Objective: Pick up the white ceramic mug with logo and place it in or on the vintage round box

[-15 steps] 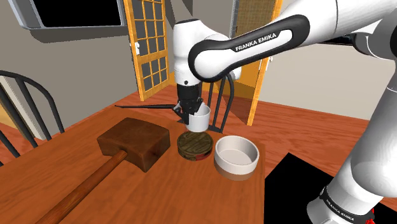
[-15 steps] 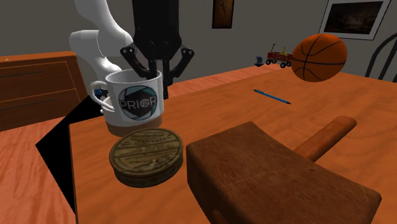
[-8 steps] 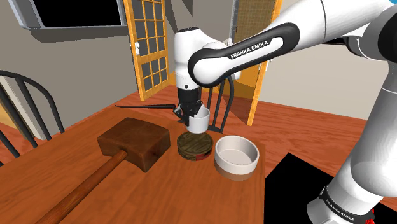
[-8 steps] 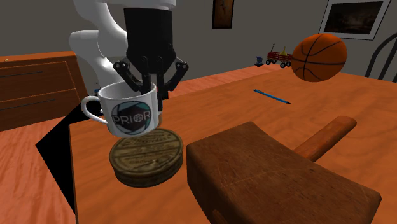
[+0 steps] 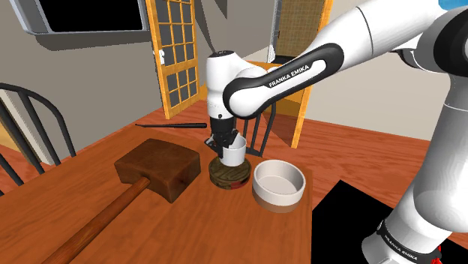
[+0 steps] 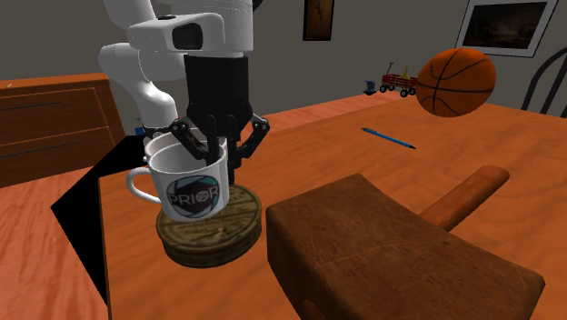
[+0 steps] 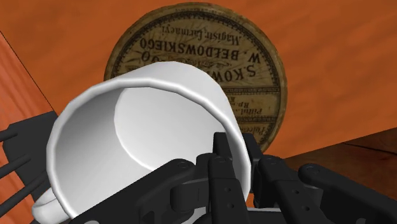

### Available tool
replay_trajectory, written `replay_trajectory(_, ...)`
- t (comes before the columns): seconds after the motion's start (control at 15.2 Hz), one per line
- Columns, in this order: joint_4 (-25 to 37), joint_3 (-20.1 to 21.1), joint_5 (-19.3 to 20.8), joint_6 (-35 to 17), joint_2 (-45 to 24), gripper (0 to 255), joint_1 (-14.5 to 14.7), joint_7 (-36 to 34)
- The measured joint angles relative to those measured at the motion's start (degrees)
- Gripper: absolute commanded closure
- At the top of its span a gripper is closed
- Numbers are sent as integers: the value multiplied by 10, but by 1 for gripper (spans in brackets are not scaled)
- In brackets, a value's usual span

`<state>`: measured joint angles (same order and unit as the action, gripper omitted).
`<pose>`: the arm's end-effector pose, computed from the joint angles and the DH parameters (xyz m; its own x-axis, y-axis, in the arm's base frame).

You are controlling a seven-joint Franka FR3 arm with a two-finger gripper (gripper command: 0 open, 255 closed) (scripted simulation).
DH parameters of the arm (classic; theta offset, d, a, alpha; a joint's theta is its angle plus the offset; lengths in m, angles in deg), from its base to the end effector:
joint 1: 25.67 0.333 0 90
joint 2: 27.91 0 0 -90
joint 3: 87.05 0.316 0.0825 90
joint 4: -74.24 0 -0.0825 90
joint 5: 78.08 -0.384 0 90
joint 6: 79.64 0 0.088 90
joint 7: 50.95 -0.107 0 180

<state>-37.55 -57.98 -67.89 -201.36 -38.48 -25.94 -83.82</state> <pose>0.5286 0.2700 0.3979 0.9989 0.0147 0.0451 0.0126 -0.9989 0.0462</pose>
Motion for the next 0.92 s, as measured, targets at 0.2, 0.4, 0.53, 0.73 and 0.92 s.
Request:
replay_trajectory(0.2,-6,-1,6,-13,-8,255,2,-5)
replay_trajectory(0.4,-8,-1,6,-15,-8,255,2,-6)
replay_trajectory(0.53,-8,-1,6,-15,-8,255,2,-6)
replay_trajectory(0.73,-8,-1,6,-15,-8,0,2,-6)
replay_trajectory(0.92,-8,-1,6,-15,-8,0,2,-6)
